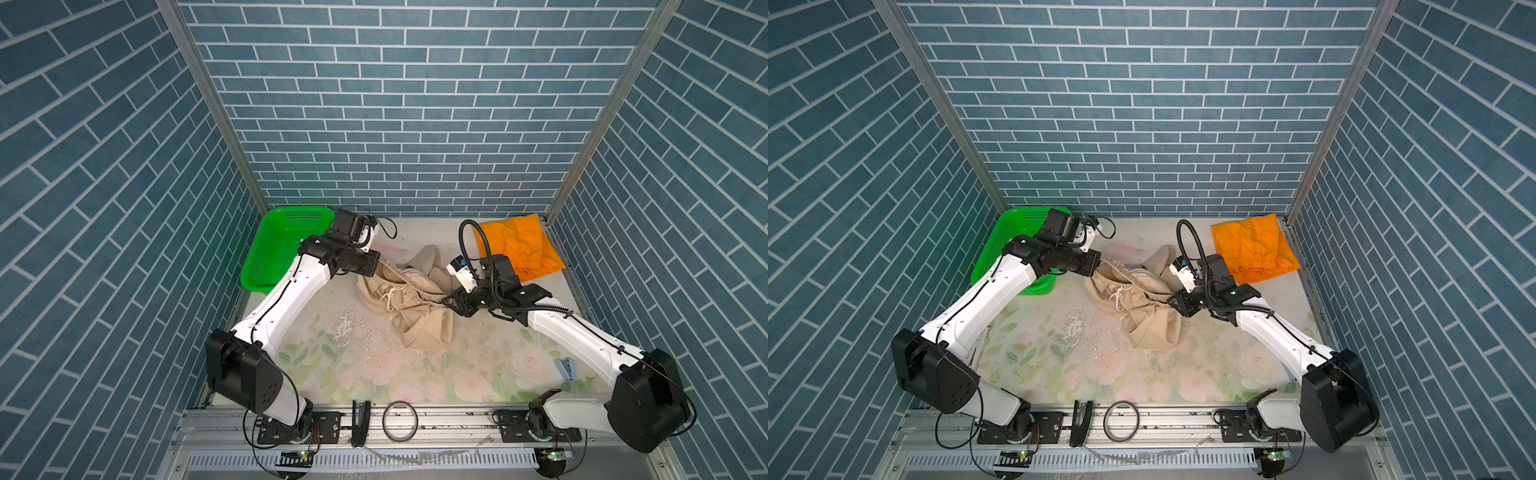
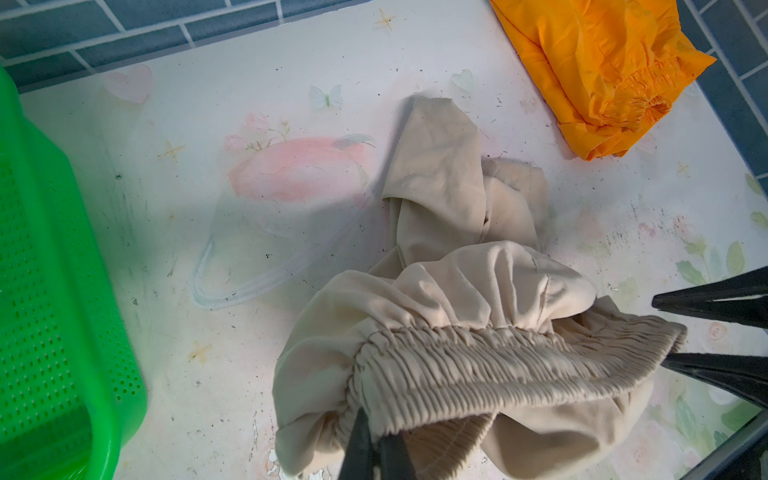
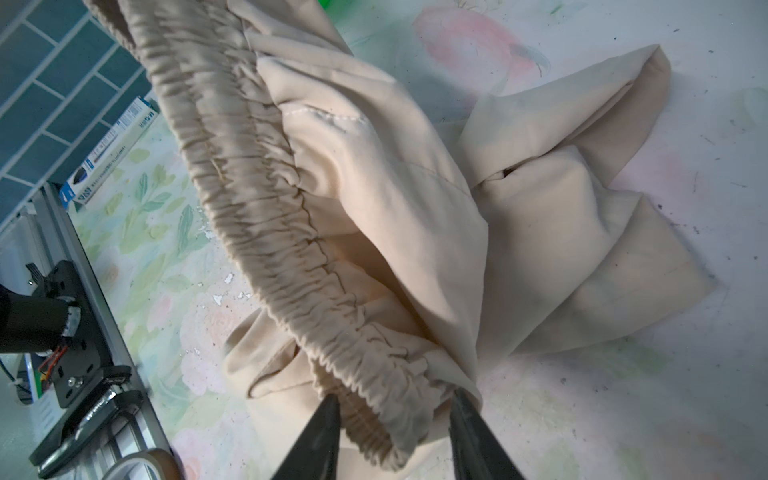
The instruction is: Fold and stack the shorts
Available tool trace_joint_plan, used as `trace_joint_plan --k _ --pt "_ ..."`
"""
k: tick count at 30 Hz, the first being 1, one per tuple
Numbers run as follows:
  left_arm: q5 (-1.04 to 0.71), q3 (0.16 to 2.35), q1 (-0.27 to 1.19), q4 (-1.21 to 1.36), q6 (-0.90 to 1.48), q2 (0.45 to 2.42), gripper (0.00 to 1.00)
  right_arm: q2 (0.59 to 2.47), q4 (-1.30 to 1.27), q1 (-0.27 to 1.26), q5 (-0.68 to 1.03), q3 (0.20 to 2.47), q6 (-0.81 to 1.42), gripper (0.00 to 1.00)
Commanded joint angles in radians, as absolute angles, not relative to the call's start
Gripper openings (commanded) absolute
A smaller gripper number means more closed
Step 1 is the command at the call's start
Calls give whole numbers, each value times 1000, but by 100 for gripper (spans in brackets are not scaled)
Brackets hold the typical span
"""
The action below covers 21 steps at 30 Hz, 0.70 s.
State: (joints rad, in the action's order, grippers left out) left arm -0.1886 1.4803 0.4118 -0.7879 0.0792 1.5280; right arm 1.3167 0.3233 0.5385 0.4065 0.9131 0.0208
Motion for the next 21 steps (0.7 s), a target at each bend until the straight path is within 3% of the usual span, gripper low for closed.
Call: trace_joint_plan --k 1,8,10,13,14,21 --pt "-199 1496 406 -792 74 1539 0 1354 304 541 439 944 -2 42" --pt "-195 1506 405 -798 69 1539 0 1368 279 539 467 920 17 42" --pt "-195 1506 404 -797 69 1540 0 1368 278 539 456 924 20 31" --pt "-180 1516 404 -808 65 1544 0 1367 295 540 416 945 26 2" --pt "-166 1526 404 -821 62 1547 0 1365 317 540 394 962 28 0" --pt "-117 1702 405 -942 27 1535 0 1301 540 540 190 1178 -15 0"
